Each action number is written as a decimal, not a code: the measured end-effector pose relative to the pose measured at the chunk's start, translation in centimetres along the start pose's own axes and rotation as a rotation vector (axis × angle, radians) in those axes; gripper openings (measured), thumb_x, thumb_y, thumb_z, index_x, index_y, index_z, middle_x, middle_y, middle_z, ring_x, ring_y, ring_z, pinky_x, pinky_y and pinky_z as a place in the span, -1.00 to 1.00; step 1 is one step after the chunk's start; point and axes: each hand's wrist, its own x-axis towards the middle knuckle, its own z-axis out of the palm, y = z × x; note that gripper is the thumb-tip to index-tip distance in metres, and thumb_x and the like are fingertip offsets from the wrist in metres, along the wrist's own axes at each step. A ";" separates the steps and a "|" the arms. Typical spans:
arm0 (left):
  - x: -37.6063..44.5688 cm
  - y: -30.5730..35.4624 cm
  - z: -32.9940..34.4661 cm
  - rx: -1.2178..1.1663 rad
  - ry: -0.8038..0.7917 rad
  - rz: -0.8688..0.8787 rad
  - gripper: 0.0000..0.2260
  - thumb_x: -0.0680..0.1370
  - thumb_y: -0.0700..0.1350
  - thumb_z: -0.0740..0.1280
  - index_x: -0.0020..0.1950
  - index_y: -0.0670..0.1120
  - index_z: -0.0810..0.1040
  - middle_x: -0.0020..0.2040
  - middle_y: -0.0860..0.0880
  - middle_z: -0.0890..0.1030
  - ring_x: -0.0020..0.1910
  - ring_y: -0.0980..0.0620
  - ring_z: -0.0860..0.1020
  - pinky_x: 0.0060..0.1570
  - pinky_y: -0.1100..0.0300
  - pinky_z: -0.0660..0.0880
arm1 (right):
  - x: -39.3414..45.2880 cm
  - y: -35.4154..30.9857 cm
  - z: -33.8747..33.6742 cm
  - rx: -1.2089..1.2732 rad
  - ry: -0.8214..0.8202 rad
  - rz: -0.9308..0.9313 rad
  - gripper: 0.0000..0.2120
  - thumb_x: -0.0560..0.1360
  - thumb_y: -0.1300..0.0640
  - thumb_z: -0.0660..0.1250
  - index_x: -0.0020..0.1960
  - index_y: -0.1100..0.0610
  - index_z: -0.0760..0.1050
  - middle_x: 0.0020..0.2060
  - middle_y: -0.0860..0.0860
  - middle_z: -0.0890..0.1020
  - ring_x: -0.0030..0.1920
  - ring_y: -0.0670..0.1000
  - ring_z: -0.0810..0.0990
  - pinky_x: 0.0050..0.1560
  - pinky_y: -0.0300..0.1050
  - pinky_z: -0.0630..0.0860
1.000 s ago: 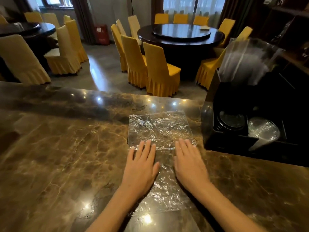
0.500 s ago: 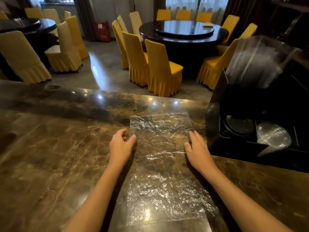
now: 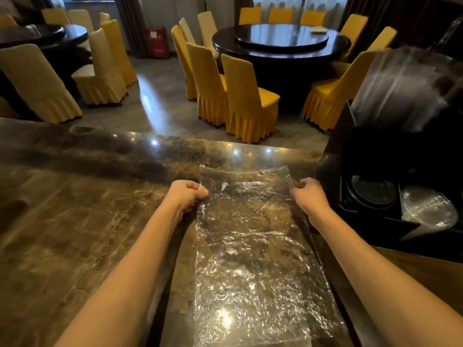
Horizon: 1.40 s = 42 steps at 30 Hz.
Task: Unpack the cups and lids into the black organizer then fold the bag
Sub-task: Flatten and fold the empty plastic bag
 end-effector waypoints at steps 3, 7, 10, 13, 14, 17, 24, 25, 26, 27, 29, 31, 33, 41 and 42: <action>0.0 -0.3 -0.8 -0.036 -0.015 0.048 -0.92 0.51 -0.37 0.43 -0.07 -0.22 0.63 -0.32 -0.11 0.54 -0.49 0.07 0.36 -0.61 0.36 0.27 | 0.3 -0.5 0.1 0.027 -0.009 -0.006 -0.63 0.52 0.24 0.37 0.29 0.31 0.47 0.02 0.29 0.62 0.03 0.26 0.63 -0.02 0.15 0.57; -0.3 -0.9 -2.7 -0.142 -0.024 0.120 -0.87 0.51 -0.38 0.43 -0.13 -0.16 0.63 -0.25 -0.13 0.65 -0.58 0.14 0.46 -0.58 0.34 0.36 | 0.1 -1.2 -0.5 0.052 -0.039 -0.077 -0.67 0.51 0.27 0.39 0.27 0.25 0.55 0.00 0.17 0.66 -0.14 0.08 0.62 -0.23 -0.11 0.52; -1.2 -1.7 -4.6 -0.217 -0.030 0.209 -0.87 0.52 -0.37 0.42 -0.13 -0.15 0.65 -0.18 -0.19 0.72 -0.49 0.06 0.56 -0.55 0.29 0.46 | -1.1 -1.9 -1.2 0.137 -0.050 -0.164 -0.79 0.51 0.31 0.37 0.14 0.24 0.63 -0.04 0.16 0.69 -0.15 0.03 0.62 -0.24 -0.20 0.52; -3.5 -2.6 -5.9 -0.308 -0.040 0.295 -0.79 0.54 -0.40 0.39 -0.16 -0.12 0.66 -0.13 -0.20 0.74 -0.35 -0.03 0.69 -0.43 0.27 0.57 | -3.2 -2.2 -2.4 0.177 -0.055 -0.273 -0.90 0.49 0.30 0.38 -0.08 0.16 0.66 -0.20 0.06 0.68 -0.20 -0.06 0.60 -0.27 -0.28 0.48; -4.5 -2.9 -6.2 -0.324 -0.045 0.323 -0.78 0.53 -0.42 0.37 -0.17 -0.12 0.66 -0.10 -0.20 0.74 -0.28 -0.06 0.72 -0.36 0.26 0.60 | -4.0 -2.2 -2.9 0.189 -0.056 -0.311 -0.89 0.49 0.29 0.39 -0.12 0.12 0.66 -0.25 0.02 0.66 -0.25 -0.12 0.56 -0.30 -0.33 0.45; -7.5 -4.5 -6.9 -0.422 -0.091 0.412 -0.74 0.52 -0.51 0.30 -0.14 -0.19 0.65 -0.06 -0.24 0.73 -0.11 -0.13 0.74 -0.16 0.20 0.66 | -7.1 -1.1 -4.8 0.249 -0.119 -0.387 -0.89 0.51 0.23 0.41 -0.13 0.06 0.68 -0.30 0.09 0.63 -0.33 -0.09 0.50 -0.30 -0.26 0.44; -12.7 -9.8 -6.7 -0.574 -0.097 0.401 -0.69 0.44 -0.02 0.52 -0.01 -0.24 0.63 -0.03 -0.31 0.69 -0.09 -0.18 0.71 -0.05 0.05 0.65 | -12.0 3.9 -7.0 0.460 -0.356 -0.259 -0.76 0.60 0.24 0.25 -0.10 0.13 0.68 -0.20 0.22 0.67 -0.29 0.05 0.63 -0.33 -0.18 0.55; -12.9 -10.6 -6.5 -0.526 -0.088 0.381 -0.63 0.41 0.05 0.55 0.00 -0.22 0.64 -0.02 -0.29 0.70 -0.07 -0.19 0.71 -0.03 0.00 0.65 | -12.0 4.5 -6.8 0.456 -0.365 -0.225 -0.74 0.62 0.21 0.23 -0.09 0.12 0.68 -0.19 0.21 0.68 -0.27 0.05 0.64 -0.33 -0.19 0.55; -14.9 -12.2 -6.2 -0.460 -0.079 0.362 -0.61 0.40 0.09 0.56 0.01 -0.18 0.66 -0.01 -0.26 0.71 -0.05 -0.21 0.71 -0.02 -0.03 0.65 | -13.8 5.9 -6.3 0.430 -0.375 -0.199 -0.74 0.63 0.17 0.23 -0.08 0.10 0.69 -0.18 0.18 0.69 -0.25 0.04 0.64 -0.33 -0.21 0.56; -16.5 -13.6 -5.8 -0.388 -0.067 0.349 -0.62 0.38 0.12 0.57 0.01 -0.14 0.68 -0.01 -0.24 0.72 -0.04 -0.21 0.71 -0.04 -0.04 0.65 | -15.1 7.1 -5.9 0.383 -0.368 -0.200 -0.77 0.62 0.13 0.26 -0.07 0.08 0.68 -0.16 0.15 0.71 -0.23 0.04 0.64 -0.33 -0.21 0.56; -17.0 -14.5 -5.1 -0.326 -0.049 0.309 -0.65 0.38 0.10 0.57 0.02 -0.10 0.69 -0.03 -0.18 0.74 -0.06 -0.16 0.72 -0.13 0.06 0.65 | -14.9 8.2 -5.7 0.292 -0.316 -0.230 -0.89 0.56 0.12 0.37 -0.06 0.00 0.68 -0.17 0.07 0.72 -0.24 0.01 0.64 -0.32 -0.20 0.55; -17.4 -14.2 -4.2 -0.296 -0.071 0.314 -0.76 0.43 -0.02 0.53 0.03 -0.10 0.68 -0.02 -0.17 0.74 -0.05 -0.16 0.72 -0.15 0.16 0.64 | -14.5 8.4 -5.4 0.138 -0.266 -0.302 -0.85 0.51 0.19 0.43 -0.07 -0.05 0.66 -0.21 -0.02 0.72 -0.24 -0.06 0.66 -0.28 -0.24 0.55; -17.7 -14.2 -3.7 -0.316 -0.110 0.310 -0.90 0.49 -0.19 0.49 -0.01 -0.10 0.69 -0.04 -0.19 0.74 -0.05 -0.23 0.71 -0.13 0.16 0.65 | -14.2 8.5 -5.4 0.032 -0.246 -0.344 -0.81 0.50 0.22 0.43 -0.04 -0.08 0.64 -0.22 -0.07 0.70 -0.20 -0.14 0.65 -0.22 -0.31 0.55; -19.5 -14.7 -5.0 -0.103 -0.175 0.294 -0.76 0.61 -0.26 0.35 0.03 0.07 0.71 0.03 -0.05 0.75 -0.04 -0.12 0.72 -0.09 0.22 0.62 | -14.9 9.1 -4.3 -0.129 -0.028 -0.345 -0.79 0.52 0.30 0.36 0.05 0.05 0.63 -0.04 -0.02 0.65 -0.05 -0.07 0.59 -0.11 -0.35 0.41; -19.5 -14.6 -5.3 -0.009 -0.147 0.306 -0.74 0.62 -0.25 0.35 0.02 0.11 0.71 0.01 0.01 0.76 -0.07 -0.07 0.72 -0.12 0.23 0.62 | -15.1 8.8 -4.2 -0.139 0.030 -0.338 -0.79 0.53 0.31 0.33 0.04 0.06 0.63 -0.03 -0.01 0.63 -0.03 -0.06 0.58 -0.10 -0.41 0.35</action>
